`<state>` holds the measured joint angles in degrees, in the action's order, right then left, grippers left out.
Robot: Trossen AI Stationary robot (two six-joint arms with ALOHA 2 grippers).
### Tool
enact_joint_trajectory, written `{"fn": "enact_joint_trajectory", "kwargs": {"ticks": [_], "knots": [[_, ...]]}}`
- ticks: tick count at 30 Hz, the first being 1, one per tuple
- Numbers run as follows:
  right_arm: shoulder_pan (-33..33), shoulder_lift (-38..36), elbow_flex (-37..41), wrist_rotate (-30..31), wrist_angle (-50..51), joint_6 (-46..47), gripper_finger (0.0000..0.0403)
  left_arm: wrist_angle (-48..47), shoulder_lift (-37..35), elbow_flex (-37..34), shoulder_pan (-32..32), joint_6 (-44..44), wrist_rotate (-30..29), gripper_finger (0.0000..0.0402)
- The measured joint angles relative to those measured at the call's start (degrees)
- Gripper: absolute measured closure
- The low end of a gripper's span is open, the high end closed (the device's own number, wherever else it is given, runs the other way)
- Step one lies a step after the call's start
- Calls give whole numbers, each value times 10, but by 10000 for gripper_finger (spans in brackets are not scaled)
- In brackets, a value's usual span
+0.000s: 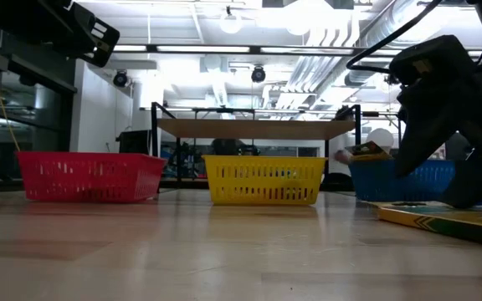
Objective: Pick & Place Office Desk Supplies
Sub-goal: Put the box of crayons into the blue bin
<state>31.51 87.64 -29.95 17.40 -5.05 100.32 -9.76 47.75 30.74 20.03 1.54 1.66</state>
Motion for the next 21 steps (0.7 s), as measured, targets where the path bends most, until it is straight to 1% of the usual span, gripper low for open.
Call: {"fn": "enact_joint_trajectory", "kwargs": {"ticks": [21], "knots": [[0,0,0,5,2,4,131,0,0,0,0,0,-3,302]]}}
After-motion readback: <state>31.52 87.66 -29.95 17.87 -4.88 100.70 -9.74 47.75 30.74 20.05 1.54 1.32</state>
